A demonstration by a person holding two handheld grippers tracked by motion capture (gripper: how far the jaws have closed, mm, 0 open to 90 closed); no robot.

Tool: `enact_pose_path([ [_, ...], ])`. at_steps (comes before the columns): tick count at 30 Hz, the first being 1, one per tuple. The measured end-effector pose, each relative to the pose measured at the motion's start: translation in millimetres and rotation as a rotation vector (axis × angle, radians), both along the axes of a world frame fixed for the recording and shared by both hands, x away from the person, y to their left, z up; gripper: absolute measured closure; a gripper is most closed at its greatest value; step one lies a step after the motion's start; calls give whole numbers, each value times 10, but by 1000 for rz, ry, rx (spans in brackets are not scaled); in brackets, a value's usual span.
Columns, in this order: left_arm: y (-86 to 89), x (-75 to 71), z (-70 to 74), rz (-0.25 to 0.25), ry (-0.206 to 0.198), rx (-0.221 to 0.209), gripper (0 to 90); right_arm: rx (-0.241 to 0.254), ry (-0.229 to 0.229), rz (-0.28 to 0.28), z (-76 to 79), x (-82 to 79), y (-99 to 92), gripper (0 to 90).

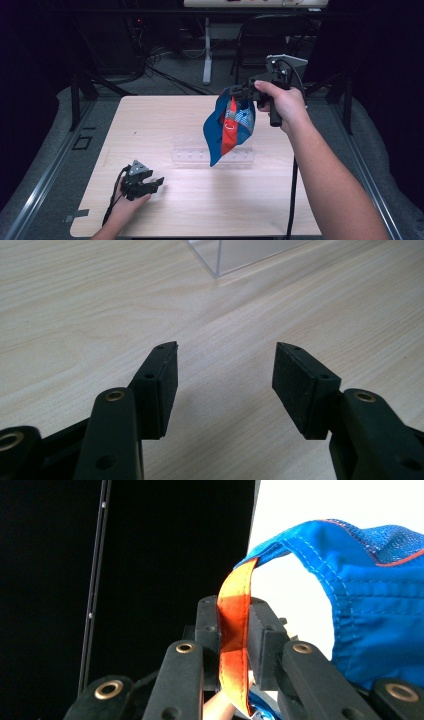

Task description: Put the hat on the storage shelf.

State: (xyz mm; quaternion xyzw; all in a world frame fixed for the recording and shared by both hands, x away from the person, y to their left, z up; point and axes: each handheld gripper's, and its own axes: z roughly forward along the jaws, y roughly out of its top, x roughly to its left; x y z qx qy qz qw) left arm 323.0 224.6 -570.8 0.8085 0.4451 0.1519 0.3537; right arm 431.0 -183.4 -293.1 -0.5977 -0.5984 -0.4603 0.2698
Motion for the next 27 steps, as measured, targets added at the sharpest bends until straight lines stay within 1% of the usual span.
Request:
enact_pose_path([
  [7, 2, 2, -2, -3, 0, 2, 440, 2, 4, -35, -53, 75, -9, 776],
  [15, -1, 1, 0, -3, 0, 1, 440, -3, 15, -70, -134, 114, -11, 776],
  [19, 0, 4, -3, -3, 0, 2, 440, 8, 19, -83, -165, 123, -15, 776],
  [27, -1, 1, -1, 0, 1, -3, 440, 10, 1, -138, -213, 145, -37, 776],
])
